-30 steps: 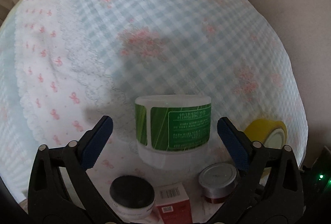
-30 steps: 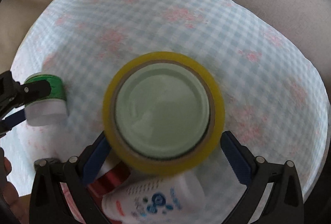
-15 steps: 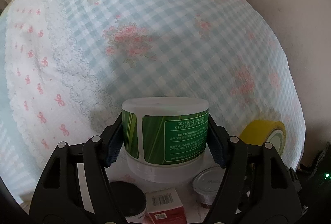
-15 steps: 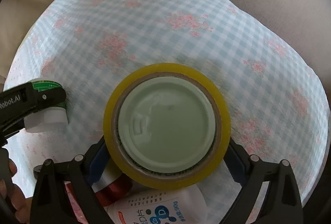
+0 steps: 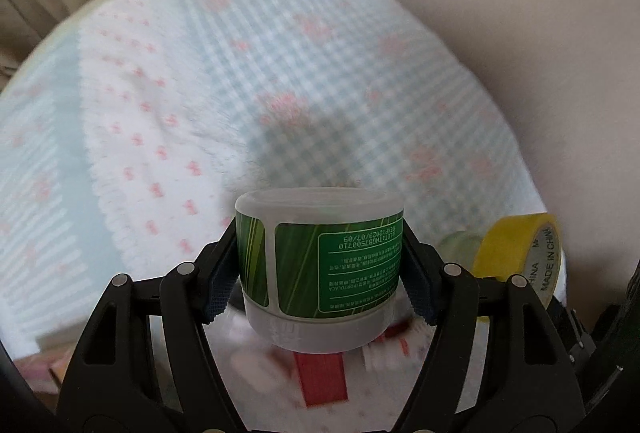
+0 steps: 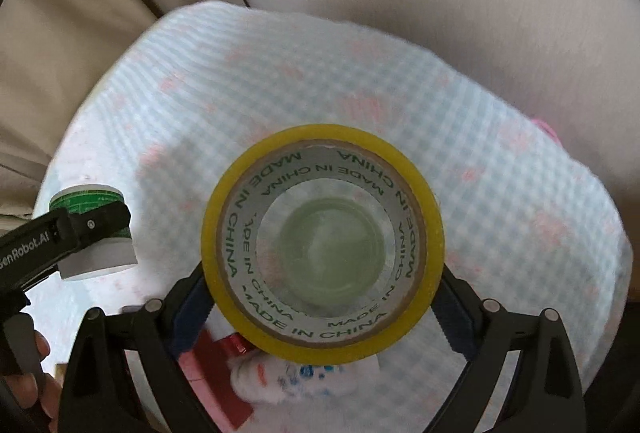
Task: Organize rigid objects
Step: 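Carry green-labelled jar with left gripper while right gripper carries tape into the box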
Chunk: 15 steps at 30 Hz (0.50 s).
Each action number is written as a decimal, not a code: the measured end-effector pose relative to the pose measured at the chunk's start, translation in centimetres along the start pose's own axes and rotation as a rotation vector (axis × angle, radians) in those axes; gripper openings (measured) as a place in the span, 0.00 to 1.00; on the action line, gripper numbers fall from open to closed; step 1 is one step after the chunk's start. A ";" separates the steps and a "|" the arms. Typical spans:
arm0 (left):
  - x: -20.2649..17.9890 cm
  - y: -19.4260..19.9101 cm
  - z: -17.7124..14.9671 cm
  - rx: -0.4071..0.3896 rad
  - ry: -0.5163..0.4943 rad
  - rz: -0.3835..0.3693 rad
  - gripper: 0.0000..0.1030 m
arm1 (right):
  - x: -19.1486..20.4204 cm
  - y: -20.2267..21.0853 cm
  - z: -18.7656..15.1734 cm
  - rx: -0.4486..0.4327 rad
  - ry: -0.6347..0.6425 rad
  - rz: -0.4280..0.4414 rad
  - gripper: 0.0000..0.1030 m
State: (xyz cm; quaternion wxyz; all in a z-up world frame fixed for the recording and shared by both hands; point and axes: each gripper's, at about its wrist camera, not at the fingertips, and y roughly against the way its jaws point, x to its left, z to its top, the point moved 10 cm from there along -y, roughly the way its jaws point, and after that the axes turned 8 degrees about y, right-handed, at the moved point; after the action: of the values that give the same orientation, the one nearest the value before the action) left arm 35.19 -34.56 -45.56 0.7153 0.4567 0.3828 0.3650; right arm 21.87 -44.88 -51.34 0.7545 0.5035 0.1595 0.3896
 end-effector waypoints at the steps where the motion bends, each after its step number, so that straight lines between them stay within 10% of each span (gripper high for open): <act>1: 0.0 1.0 -0.1 -0.016 0.008 -0.001 0.66 | 0.2 1.5 0.1 -0.016 0.019 0.005 0.91; 15: 4.0 24.7 -4.0 -0.278 0.209 -0.013 0.66 | 4.9 20.9 1.5 -0.179 0.352 0.121 0.91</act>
State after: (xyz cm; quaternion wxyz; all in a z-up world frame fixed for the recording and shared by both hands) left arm 29.17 -21.74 -24.58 0.7302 0.3103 0.4039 0.4554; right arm 17.03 -38.18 -31.50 0.7319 0.3673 0.2231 0.5288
